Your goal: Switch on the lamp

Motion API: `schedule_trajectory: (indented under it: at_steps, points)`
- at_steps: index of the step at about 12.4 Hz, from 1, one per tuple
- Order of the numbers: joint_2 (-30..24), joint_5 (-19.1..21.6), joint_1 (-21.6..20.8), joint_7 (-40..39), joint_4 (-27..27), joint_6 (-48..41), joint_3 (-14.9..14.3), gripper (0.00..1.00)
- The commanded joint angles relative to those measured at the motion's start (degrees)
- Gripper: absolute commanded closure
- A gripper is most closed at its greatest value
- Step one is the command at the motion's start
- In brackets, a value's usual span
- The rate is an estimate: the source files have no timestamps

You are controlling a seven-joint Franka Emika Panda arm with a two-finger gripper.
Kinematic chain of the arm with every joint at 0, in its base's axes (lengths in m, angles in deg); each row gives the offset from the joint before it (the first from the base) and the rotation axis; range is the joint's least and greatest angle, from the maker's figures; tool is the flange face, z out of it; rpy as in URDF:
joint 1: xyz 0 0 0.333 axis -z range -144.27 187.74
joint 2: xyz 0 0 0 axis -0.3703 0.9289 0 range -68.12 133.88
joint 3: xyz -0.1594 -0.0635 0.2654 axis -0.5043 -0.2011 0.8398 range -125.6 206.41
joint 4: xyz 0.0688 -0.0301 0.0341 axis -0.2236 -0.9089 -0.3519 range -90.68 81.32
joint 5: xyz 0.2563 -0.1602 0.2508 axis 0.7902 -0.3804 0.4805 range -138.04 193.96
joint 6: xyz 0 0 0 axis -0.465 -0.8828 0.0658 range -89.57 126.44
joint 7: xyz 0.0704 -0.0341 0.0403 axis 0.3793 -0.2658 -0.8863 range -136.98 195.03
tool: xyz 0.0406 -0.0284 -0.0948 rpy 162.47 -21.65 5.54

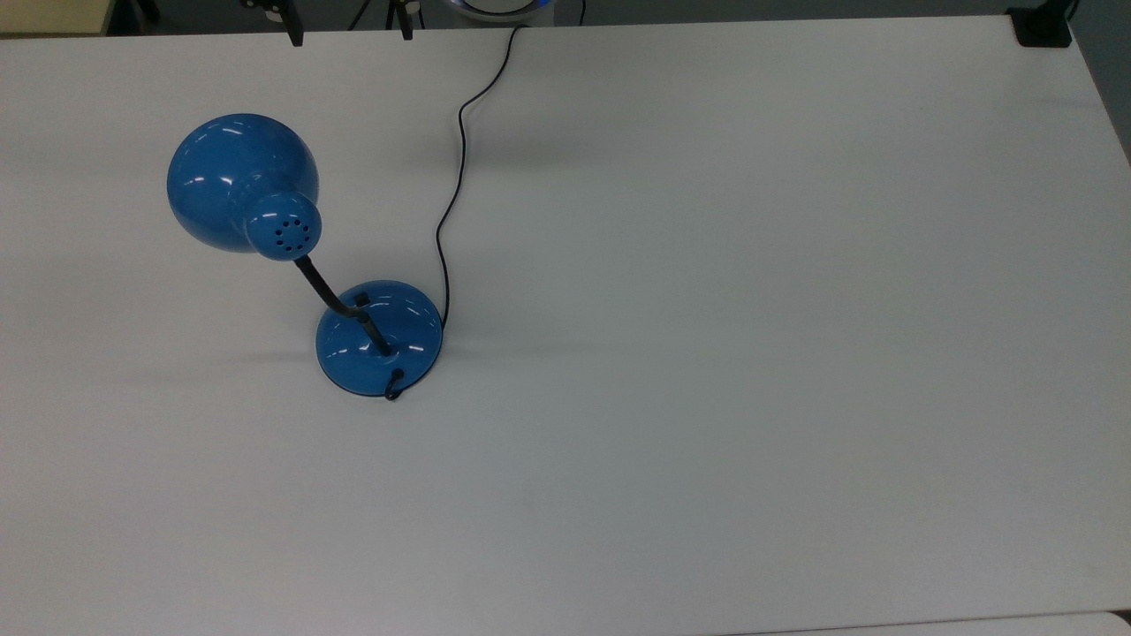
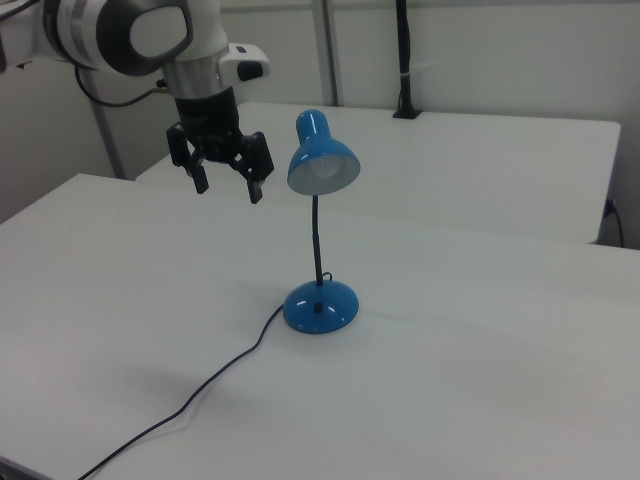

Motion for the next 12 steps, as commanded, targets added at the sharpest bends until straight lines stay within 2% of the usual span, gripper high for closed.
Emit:
schedule_trajectory:
  at_steps: [1, 10, 12]
  points:
    - [0.14, -0.78, -0.68, 1.41, 0.52, -0.46, -0.06, 0.0]
    - [-0.12, -0.78, -0.6, 0.8, 0.43, -0.9, -0.06, 0.0]
    - [-0.48, -3.58, -0.51, -6.97, -0.7, -3.27, -0.06, 0.0]
